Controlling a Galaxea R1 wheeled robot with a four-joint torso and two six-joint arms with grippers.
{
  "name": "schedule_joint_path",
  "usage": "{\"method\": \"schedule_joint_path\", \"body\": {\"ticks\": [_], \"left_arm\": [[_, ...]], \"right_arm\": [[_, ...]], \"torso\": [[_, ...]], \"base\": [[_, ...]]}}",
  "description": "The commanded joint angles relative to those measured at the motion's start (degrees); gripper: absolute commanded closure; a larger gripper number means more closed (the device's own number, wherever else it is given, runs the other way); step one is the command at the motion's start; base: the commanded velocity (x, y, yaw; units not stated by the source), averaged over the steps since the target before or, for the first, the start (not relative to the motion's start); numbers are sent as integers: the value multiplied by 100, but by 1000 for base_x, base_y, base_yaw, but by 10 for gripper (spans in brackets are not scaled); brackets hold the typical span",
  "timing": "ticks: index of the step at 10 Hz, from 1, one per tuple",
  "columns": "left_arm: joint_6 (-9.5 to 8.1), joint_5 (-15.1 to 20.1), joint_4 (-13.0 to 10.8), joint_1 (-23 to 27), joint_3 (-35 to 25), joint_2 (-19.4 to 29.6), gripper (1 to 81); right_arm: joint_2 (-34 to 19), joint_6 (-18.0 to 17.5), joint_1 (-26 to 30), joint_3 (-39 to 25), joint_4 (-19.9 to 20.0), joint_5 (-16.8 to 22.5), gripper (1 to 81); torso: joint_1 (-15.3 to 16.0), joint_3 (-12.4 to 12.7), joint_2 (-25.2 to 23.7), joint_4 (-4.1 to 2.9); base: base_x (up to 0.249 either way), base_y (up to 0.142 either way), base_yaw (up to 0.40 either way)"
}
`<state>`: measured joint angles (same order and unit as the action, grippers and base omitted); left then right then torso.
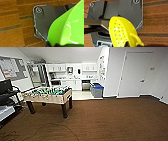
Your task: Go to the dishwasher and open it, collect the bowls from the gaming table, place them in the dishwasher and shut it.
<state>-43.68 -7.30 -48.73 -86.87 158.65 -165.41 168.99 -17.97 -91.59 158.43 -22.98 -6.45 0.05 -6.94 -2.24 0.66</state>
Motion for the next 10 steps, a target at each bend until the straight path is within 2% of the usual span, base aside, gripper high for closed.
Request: {"method": "schedule_joint_path", "body": {"ticks": [1, 5, 10], "left_arm": [[0, 229, 21, 218, 44, 87, 811], [0, 229, 12, 218, 44, 87, 811], [0, 229, 12, 218, 44, 69, 811]], "right_arm": [[-47, 30, 145, 47, -40, 249, 811], [-47, 39, 145, 47, -40, 250, 811], [-47, 39, 145, 47, -40, 258, 811]], "torso": [[0, 0, 0, 0], [0, 0, 0, 0], [-5, 0, -4, 0]], "base": [[0, 0, 0], [0, 0, 0], [96, 0, 0]]}}
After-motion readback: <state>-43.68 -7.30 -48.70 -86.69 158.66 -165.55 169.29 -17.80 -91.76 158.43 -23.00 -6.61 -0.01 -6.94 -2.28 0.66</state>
